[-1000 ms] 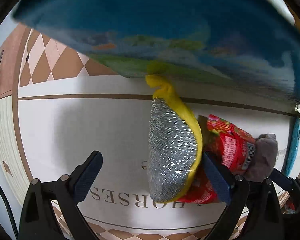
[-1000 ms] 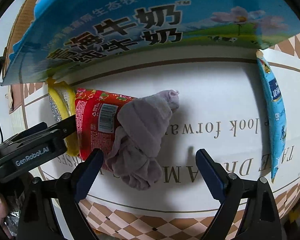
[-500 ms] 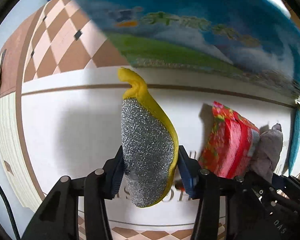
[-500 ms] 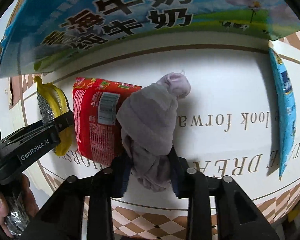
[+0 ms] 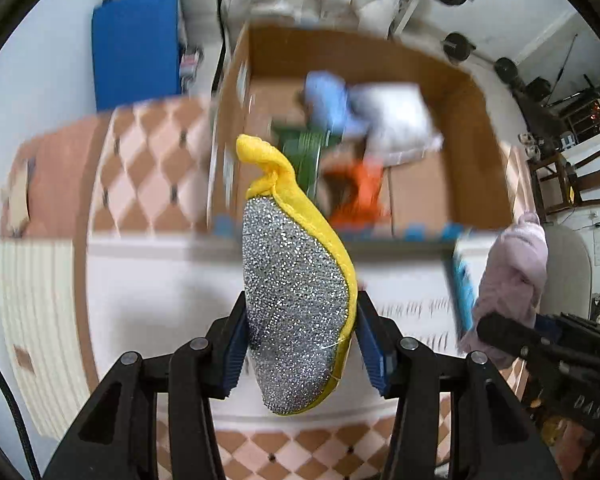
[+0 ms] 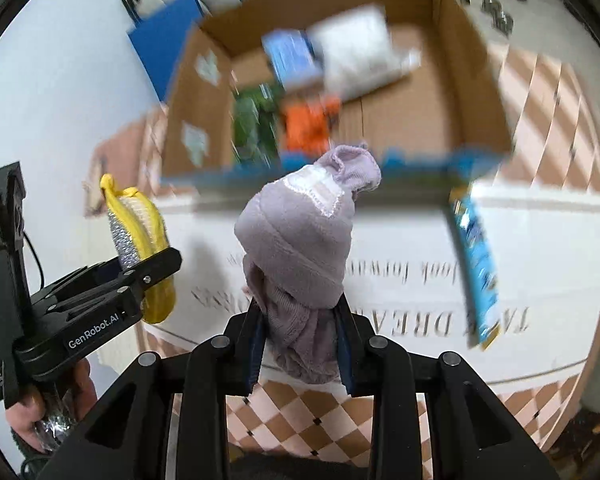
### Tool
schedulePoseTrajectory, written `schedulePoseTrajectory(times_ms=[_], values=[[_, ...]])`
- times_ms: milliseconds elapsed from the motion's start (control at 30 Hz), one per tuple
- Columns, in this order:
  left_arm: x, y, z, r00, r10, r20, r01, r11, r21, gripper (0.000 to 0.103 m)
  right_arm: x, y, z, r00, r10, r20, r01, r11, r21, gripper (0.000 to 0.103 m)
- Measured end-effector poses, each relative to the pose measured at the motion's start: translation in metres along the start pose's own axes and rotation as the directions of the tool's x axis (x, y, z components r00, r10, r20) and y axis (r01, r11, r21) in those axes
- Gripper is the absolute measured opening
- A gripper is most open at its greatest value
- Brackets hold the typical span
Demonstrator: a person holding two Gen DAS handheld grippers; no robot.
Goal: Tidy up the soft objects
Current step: 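Place the sponge and cloth into the box and open both grippers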
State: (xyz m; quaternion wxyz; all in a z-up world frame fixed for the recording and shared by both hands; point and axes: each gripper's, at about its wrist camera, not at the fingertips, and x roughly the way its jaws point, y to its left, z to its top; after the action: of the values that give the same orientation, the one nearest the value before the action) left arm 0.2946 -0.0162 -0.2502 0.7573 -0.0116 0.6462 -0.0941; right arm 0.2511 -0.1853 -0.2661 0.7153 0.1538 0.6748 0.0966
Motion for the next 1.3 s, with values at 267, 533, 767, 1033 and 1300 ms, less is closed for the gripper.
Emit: schedulePoseTrajectory(times_ms=[267, 533, 767, 1033, 1300], values=[[0.031, -0.007, 0.114, 0.997, 0.081, -0.012, -0.08, 0.995, 0.053, 0.047, -0.02, -0.001, 0.084, 0.992, -0.1, 0.071, 0.101, 0.995, -0.011, 0.032], [0.107, -0.003, 0.19, 0.981, 0.122, -0.149, -0.113, 0.991, 0.072, 0.047, 0.044, -0.022, 0.135, 0.984, -0.174, -0.028, 0.175, 0.984, 0.027, 0.032], [0.155, -0.003, 0.212, 0.961, 0.175, -0.215, -0.158, 0.983, 0.097, 0.047, 0.088, -0.039, 0.152, 0.974, -0.201, -0.109, 0.208, 0.976, 0.057, 0.032], [0.171, -0.014, 0.218, 0.95, 0.224, -0.217, -0.194, 0.969, 0.151, 0.048, 0.119, -0.052, 0.156, 0.963, -0.21, -0.17, 0.223, 0.973, 0.064, 0.033], [0.17, -0.013, 0.22, 0.951, 0.193, -0.24, -0.159, 0.975, 0.154, 0.054, 0.135, -0.053, 0.155, 0.952, -0.213, -0.219, 0.229, 0.972, 0.055, 0.039]])
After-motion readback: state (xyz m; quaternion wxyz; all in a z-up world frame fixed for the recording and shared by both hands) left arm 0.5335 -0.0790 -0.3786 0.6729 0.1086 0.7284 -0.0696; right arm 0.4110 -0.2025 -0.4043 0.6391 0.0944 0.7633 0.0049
